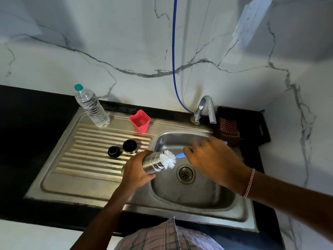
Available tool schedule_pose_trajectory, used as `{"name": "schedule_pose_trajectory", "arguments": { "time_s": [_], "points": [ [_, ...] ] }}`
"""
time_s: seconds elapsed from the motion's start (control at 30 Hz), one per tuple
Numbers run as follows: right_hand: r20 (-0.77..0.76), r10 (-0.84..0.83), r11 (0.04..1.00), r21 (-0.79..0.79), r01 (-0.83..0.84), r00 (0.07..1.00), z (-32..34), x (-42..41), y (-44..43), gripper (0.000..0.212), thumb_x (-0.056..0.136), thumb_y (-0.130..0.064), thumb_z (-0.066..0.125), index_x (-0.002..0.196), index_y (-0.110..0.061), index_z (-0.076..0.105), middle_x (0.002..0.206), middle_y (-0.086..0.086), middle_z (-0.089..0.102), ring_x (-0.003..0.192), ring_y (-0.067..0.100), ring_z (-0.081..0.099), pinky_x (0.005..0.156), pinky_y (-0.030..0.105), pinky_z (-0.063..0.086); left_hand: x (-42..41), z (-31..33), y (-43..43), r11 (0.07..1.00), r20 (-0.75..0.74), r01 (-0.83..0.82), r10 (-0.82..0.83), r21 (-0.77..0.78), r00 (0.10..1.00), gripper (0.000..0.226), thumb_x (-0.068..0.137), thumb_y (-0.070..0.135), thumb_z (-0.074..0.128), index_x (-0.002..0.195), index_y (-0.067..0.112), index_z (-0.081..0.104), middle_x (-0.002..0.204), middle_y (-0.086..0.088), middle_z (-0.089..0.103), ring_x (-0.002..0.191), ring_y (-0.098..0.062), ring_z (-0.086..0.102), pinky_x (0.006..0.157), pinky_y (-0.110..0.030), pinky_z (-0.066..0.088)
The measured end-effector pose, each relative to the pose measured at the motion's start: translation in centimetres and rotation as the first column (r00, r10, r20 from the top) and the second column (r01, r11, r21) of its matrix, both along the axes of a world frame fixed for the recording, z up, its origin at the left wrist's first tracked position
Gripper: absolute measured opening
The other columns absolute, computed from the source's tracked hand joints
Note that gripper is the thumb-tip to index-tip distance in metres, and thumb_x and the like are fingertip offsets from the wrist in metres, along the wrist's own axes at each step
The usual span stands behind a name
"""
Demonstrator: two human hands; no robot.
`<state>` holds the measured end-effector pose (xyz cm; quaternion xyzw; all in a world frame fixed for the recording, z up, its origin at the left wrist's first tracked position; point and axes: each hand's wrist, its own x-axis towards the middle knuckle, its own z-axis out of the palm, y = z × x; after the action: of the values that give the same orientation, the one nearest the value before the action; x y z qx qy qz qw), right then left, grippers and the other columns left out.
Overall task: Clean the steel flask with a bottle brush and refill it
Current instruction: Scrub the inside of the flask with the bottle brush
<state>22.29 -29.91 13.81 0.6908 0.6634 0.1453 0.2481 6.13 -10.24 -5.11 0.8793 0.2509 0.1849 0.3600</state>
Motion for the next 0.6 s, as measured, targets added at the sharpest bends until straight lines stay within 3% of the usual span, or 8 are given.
{"name": "schedule_pose_trajectory", "arguments": {
  "time_s": [0.1,0.17,0.27,0.4,0.43,0.5,0.57,0.6],
  "points": [
    [-0.111,-0.064,0.998,0.023,0.067,0.992,0.4,-0.4,-0.5,0.011,0.078,-0.016,0.060,0.082,-0.022,0.068,0.056,0.000,0.060,0.044,0.022,0.059,0.044,0.029,0.026,0.0,1.4,0.3,0.998,0.005,0.005,-0.006,0.069,1.000,0.071,0.049,0.027,0.093,0.115,0.029,0.067,0.100,0.010,0.074,0.088,-0.019,0.070,0.077,-0.027,0.053],
    [-0.286,-0.240,0.970,-0.106,0.218,0.928,0.6,-0.5,-0.4,0.016,0.093,-0.024,0.053,0.101,-0.023,0.067,0.083,0.004,0.069,0.072,0.029,0.070,0.054,0.034,0.037,0.3,2.4,0.3,0.988,0.010,0.034,-0.036,0.151,0.999,0.068,0.048,0.024,0.096,0.110,0.025,0.070,0.096,0.007,0.073,0.085,-0.019,0.070,0.075,-0.023,0.047],
    [-0.599,-0.450,0.892,-0.346,0.292,0.663,0.6,1.2,0.6,0.028,0.105,-0.029,0.044,0.101,-0.014,0.067,0.093,0.009,0.067,0.088,0.034,0.067,0.070,0.036,0.045,0.2,3.5,0.5,0.971,0.018,0.058,-0.064,0.232,0.998,0.066,0.044,0.023,0.099,0.105,0.020,0.073,0.090,0.004,0.073,0.079,-0.018,0.068,0.073,-0.023,0.045],
    [-0.722,-0.627,0.775,-0.538,0.332,0.293,2.3,4.1,0.5,0.039,0.107,-0.034,0.045,0.076,-0.015,0.060,0.057,-0.001,0.050,0.047,0.018,0.047,0.048,0.033,0.042,-0.2,3.7,1.2,0.964,-0.022,0.091,-0.089,0.249,0.996,0.073,0.040,0.021,0.100,0.107,0.017,0.073,0.091,0.000,0.074,0.078,-0.025,0.070,0.072,-0.034,0.054],
    [-0.717,-0.622,0.780,-0.534,0.326,0.315,2.9,4.4,0.5,0.036,0.107,-0.032,0.044,0.078,-0.018,0.059,0.057,-0.004,0.048,0.047,0.013,0.042,0.049,0.029,0.037,-0.2,3.6,1.4,0.966,-0.035,0.092,-0.086,0.243,0.996,0.073,0.041,0.022,0.099,0.109,0.018,0.072,0.094,0.000,0.074,0.081,-0.026,0.070,0.074,-0.035,0.055],
    [-0.659,-0.458,0.889,-0.352,0.293,0.596,3.4,4.2,0.3,0.028,0.107,-0.033,0.043,0.085,-0.024,0.058,0.066,-0.005,0.050,0.057,0.012,0.047,0.058,0.030,0.036,-0.3,3.3,1.8,0.973,-0.055,0.067,-0.056,0.220,0.997,0.072,0.045,0.025,0.097,0.112,0.019,0.071,0.097,0.001,0.074,0.086,-0.025,0.070,0.076,-0.034,0.054],
    [-0.410,-0.169,0.985,-0.041,0.166,0.896,2.7,3.3,-0.3,0.017,0.101,-0.031,0.051,0.089,-0.023,0.060,0.073,-0.001,0.059,0.062,0.021,0.059,0.059,0.032,0.038,-0.6,3.0,2.1,0.983,-0.051,0.014,-0.005,0.183,0.999,0.074,0.046,0.024,0.098,0.114,0.021,0.070,0.098,0.000,0.075,0.086,-0.025,0.070,0.077,-0.029,0.050],
    [-0.286,-0.088,0.995,0.012,0.096,0.954,2.3,2.5,-0.6,0.008,0.094,-0.024,0.057,0.090,-0.021,0.063,0.072,0.001,0.061,0.059,0.024,0.061,0.054,0.033,0.039,-0.8,3.0,2.1,0.986,-0.053,-0.009,0.018,0.165,0.998,0.074,0.045,0.024,0.098,0.114,0.021,0.070,0.098,0.000,0.075,0.086,-0.026,0.071,0.076,-0.028,0.048]
  ]
}}
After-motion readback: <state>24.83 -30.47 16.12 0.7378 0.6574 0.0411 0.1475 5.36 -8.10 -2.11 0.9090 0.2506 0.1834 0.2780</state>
